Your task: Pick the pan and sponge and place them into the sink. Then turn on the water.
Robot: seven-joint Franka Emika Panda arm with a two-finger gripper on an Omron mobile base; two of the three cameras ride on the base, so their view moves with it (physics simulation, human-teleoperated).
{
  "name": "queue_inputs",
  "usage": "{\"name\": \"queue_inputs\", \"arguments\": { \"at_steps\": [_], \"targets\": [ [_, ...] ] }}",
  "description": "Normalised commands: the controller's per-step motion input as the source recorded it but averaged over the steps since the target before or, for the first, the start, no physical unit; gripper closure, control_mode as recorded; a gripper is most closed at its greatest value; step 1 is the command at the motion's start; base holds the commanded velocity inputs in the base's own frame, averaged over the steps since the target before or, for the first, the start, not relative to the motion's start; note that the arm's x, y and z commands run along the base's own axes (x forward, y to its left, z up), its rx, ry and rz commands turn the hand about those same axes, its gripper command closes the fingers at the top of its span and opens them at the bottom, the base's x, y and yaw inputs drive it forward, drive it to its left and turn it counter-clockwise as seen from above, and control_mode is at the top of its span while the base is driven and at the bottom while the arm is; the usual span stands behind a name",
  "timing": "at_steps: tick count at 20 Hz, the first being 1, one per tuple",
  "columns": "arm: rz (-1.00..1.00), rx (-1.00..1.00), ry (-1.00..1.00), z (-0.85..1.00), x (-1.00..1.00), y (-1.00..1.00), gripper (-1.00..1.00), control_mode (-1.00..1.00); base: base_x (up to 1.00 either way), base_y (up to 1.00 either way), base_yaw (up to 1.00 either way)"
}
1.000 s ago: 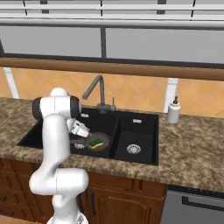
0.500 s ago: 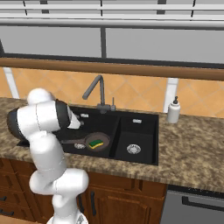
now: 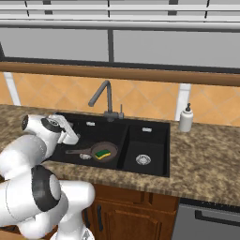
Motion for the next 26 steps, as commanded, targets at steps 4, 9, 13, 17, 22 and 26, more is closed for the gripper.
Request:
{"name": "queue_inputs", "arguments": {
  "at_steps": [4, 9, 13, 17, 22, 26],
  "targets": [
    [0.11, 0.50, 0.02, 0.86, -0.77, -0.30, -1.00, -1.00, 0.00, 0.00, 0.00],
    [-0.02, 0.48, 0.00, 0.93, -0.56, -0.51, -1.00, -1.00, 0.00, 0.00, 0.00],
    [-0.06, 0.49, 0.00, 0.74, -0.29, -0.54, -1.00, -1.00, 0.00, 0.00, 0.00],
    [-0.18, 0.45, 0.06, 0.47, -0.08, -0.59, -1.00, -1.00, 0.00, 0.00, 0.00],
    [-0.05, 0.48, 0.14, 0.26, 0.00, -0.65, -1.00, -1.00, 0.00, 0.00, 0.00],
    [0.00, 0.43, 0.14, 0.07, 0.00, -0.62, -1.00, -1.00, 0.00, 0.00, 0.00]
  ]
}}
